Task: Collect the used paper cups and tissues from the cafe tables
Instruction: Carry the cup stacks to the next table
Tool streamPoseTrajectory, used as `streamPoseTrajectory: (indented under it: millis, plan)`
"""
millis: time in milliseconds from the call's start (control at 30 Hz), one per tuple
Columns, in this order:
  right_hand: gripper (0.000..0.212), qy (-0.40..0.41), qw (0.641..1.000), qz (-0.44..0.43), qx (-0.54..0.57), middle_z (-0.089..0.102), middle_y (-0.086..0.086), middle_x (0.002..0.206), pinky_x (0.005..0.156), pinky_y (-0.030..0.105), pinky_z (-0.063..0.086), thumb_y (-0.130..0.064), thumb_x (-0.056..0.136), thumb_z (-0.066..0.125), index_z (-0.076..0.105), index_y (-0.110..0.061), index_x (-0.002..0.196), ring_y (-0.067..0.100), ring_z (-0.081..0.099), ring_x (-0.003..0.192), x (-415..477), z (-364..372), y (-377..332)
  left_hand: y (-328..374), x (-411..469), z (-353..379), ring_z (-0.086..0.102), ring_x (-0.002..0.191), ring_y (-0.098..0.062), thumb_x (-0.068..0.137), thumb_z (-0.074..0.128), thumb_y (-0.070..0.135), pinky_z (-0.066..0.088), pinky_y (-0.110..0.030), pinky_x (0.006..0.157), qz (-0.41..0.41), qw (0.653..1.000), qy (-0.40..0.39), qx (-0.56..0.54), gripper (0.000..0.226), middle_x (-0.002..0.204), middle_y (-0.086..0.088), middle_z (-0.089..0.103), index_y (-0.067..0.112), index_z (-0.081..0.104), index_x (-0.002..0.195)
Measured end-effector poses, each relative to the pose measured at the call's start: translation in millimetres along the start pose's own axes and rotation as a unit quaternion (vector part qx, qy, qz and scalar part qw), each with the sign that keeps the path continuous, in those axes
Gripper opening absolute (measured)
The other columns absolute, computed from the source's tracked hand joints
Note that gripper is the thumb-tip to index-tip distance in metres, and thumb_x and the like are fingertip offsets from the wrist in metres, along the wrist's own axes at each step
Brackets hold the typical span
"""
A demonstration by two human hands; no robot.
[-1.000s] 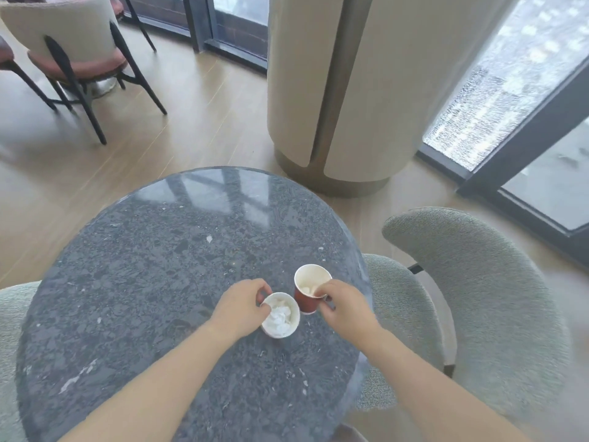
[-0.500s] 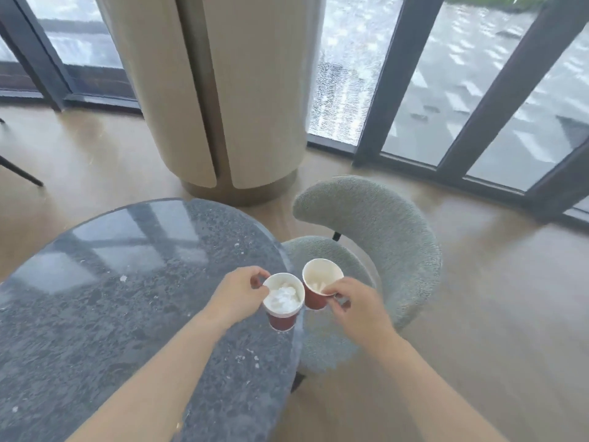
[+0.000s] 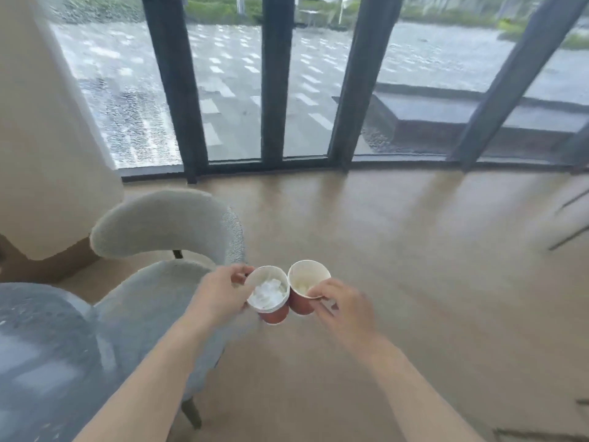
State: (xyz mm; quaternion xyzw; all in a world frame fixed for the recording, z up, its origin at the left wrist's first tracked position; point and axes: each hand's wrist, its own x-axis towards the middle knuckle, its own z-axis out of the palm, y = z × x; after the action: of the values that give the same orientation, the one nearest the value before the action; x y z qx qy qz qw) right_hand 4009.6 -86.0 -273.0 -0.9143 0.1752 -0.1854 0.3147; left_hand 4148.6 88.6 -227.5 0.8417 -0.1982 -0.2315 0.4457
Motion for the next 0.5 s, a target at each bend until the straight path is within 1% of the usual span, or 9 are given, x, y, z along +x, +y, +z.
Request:
streamPoseTrajectory:
  millis: [67,133,167,200,267,367,433,500]
  plan:
    - [0.010,0.036,0.998,0.045,-0.011,0.065,-0.016,0.096,0.065,0.031,0.050,-0.020,0.081,0.067,0.070,-0.028,0.087,0.012,0.062,0.081,-27,-42,30,34,-1,50,0.063,0.058,-0.014,0.080,0.060,0.030,0.057,-0.039,0.070,0.043,0.999,-0.028,0.009,0.010,0.085,0.015,0.065,0.032,0.064,0.089]
    - [0.008,0.080,0.993,0.084,-0.032,0.064,-0.016,0.095,0.065,0.030,0.049,-0.021,0.082,0.067,0.071,-0.027,0.087,0.012,0.060,0.075,-57,-79,55,63,-1,100,0.065,0.067,-0.014,0.084,0.057,0.027,0.056,-0.039,0.076,0.079,0.994,-0.067,0.038,0.016,0.090,0.014,0.064,0.031,0.064,0.098]
    - [0.007,0.104,0.988,0.104,-0.044,0.064,-0.015,0.094,0.063,0.030,0.048,-0.022,0.082,0.067,0.071,-0.027,0.086,0.010,0.057,0.070,-73,-95,66,76,-3,122,0.066,0.072,-0.015,0.085,0.055,0.029,0.056,-0.035,0.075,0.094,0.990,-0.089,0.062,0.020,0.095,0.012,0.064,0.030,0.064,0.103]
    - [0.007,0.128,0.982,0.125,-0.056,0.064,-0.015,0.093,0.062,0.028,0.047,-0.022,0.082,0.068,0.072,-0.027,0.085,0.008,0.055,0.067,-89,-110,73,88,-5,142,0.066,0.076,-0.017,0.086,0.054,0.031,0.054,-0.031,0.073,0.109,0.984,-0.109,0.085,0.022,0.099,0.011,0.064,0.031,0.064,0.106]
    - [0.007,0.166,0.970,0.163,-0.073,0.063,-0.014,0.092,0.062,0.028,0.047,-0.021,0.080,0.070,0.072,-0.026,0.084,0.009,0.057,0.068,-120,-133,86,108,-11,177,0.066,0.077,-0.017,0.087,0.052,0.029,0.051,-0.027,0.069,0.146,0.971,-0.148,0.115,0.024,0.101,0.010,0.065,0.032,0.063,0.108]
    - [0.007,0.210,0.948,0.222,-0.082,0.062,-0.014,0.089,0.062,0.031,0.050,-0.019,0.080,0.070,0.072,-0.026,0.082,0.010,0.059,0.071,-164,-156,97,130,-25,220,0.064,0.076,-0.016,0.087,0.053,0.025,0.049,-0.026,0.068,0.218,0.943,-0.193,0.163,0.024,0.099,0.012,0.064,0.036,0.062,0.107]
    - [0.008,0.239,0.933,0.253,-0.085,0.061,-0.014,0.088,0.063,0.035,0.051,-0.018,0.079,0.070,0.071,-0.026,0.081,0.011,0.060,0.073,-188,-164,100,140,-35,242,0.063,0.076,-0.014,0.088,0.053,0.024,0.044,-0.024,0.065,0.258,0.922,-0.218,0.188,0.028,0.095,0.016,0.061,0.044,0.059,0.106]
    - [0.010,0.266,0.917,0.284,-0.085,0.059,-0.017,0.088,0.063,0.035,0.051,-0.019,0.079,0.070,0.071,-0.029,0.082,0.009,0.061,0.075,-208,-167,100,146,-44,259,0.058,0.076,-0.012,0.088,0.052,0.021,0.038,-0.024,0.062,0.300,0.899,-0.245,0.203,0.033,0.097,0.017,0.062,0.046,0.057,0.109]
